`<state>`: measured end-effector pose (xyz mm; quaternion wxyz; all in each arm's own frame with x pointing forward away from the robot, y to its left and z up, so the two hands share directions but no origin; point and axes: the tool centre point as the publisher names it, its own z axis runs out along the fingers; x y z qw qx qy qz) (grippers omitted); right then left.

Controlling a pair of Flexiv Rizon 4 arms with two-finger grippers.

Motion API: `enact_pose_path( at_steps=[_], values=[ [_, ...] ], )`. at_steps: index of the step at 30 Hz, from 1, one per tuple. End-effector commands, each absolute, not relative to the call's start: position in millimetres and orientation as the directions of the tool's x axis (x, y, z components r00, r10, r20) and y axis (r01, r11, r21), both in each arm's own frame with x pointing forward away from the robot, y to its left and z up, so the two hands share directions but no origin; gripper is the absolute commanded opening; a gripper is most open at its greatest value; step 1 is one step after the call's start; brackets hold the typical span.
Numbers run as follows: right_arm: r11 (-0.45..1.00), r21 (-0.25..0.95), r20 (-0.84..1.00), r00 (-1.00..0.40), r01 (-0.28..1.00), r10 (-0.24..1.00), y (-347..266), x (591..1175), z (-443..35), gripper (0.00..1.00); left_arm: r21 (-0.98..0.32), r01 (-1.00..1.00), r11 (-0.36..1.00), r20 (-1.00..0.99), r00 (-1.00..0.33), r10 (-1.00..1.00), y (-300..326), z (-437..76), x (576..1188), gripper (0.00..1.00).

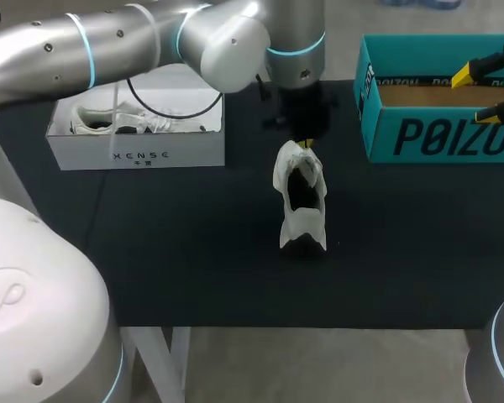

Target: Take the shoe out of the shoebox, open the shoe tongue, remove and reinsert the insole, then place the shoe into the shoebox

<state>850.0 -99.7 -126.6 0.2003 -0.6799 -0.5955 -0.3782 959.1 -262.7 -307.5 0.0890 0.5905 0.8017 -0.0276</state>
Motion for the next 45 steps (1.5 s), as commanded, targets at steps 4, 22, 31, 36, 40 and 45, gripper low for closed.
enact_pose_path(
  at_steps=[4,22,31,36,40,45],
  values=[
    [-0.212,0.178,0.751,0.007,0.961,0.660,-99.3,849.4,-126.7,1.00,0.027,0.949,0.315,-0.149,-0.308,0.940,-254.2,-316.5,949.9,0.00],
    [-0.212,0.178,0.751,0.007,0.961,0.660,-99.3,849.4,-126.7,1.00,-0.079,0.903,0.423,-0.040,-0.426,0.904,-239.6,-325.8,897.3,0.00],
    [-0.212,0.178,0.751,0.007,0.961,0.660,-99.3,849.4,-126.7,1.00,-0.159,0.719,0.677,-0.017,-0.687,0.726,-251.4,-296.4,881.1,0.00],
    [-0.212,0.178,0.751,0.007,0.961,0.660,-99.3,849.4,-126.7,1.00,-0.159,0.719,0.677,-0.017,-0.687,0.726,-251.4,-296.4,881.1,0.00],
    [-0.212,0.178,0.751,0.007,0.961,0.660,-99.3,849.4,-126.7,1.00,-0.159,0.719,0.677,-0.017,-0.687,0.726,-251.4,-296.4,881.1,0.00],
    [-0.212,0.178,0.751,0.007,0.961,0.660,-99.3,849.4,-126.7,1.00,-0.138,0.671,0.729,-0.043,-0.739,0.672,-248.4,-294.7,880.2,0.00]
  ],
)
